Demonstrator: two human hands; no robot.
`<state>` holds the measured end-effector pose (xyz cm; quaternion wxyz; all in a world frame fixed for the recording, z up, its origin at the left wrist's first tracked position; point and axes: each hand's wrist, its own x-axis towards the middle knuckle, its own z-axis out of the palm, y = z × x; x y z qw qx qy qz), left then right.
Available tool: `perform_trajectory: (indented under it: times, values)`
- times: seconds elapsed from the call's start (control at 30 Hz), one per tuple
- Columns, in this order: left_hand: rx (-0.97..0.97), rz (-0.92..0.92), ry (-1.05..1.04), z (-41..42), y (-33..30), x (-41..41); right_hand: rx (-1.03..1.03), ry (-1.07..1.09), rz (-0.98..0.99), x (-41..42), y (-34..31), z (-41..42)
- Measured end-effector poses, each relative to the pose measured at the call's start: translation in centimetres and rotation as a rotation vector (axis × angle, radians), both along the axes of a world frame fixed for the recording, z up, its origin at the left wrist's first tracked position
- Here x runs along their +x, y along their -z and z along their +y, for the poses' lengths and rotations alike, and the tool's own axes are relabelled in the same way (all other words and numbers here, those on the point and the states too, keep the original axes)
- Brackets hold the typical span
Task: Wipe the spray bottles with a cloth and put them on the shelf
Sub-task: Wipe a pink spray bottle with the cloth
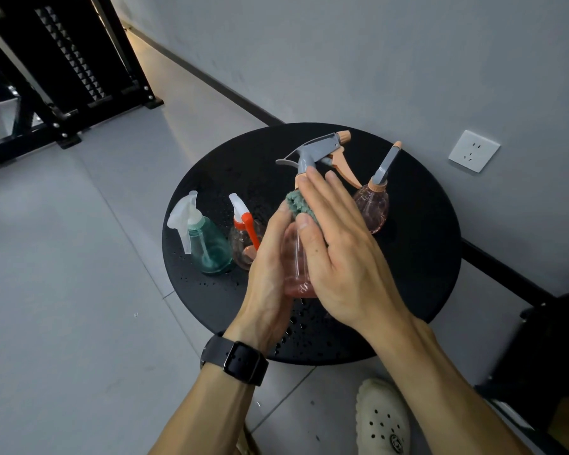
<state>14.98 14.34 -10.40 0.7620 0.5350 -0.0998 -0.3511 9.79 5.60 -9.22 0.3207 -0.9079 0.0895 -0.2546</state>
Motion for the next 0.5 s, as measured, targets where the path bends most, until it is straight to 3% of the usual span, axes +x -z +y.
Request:
perform_trajectory:
  times: [0.27,0.5]
  values:
    - [-0.121,0.115,-0.129,0.1,-0.4,0.5,0.007,-0.020,-0.055,-0.1,0.3,1.0]
    - [-0.172,0.135,-0.088,0.2,-0.4,0.8,0.046,-0.038,-0.061,-0.2,0.3,0.9]
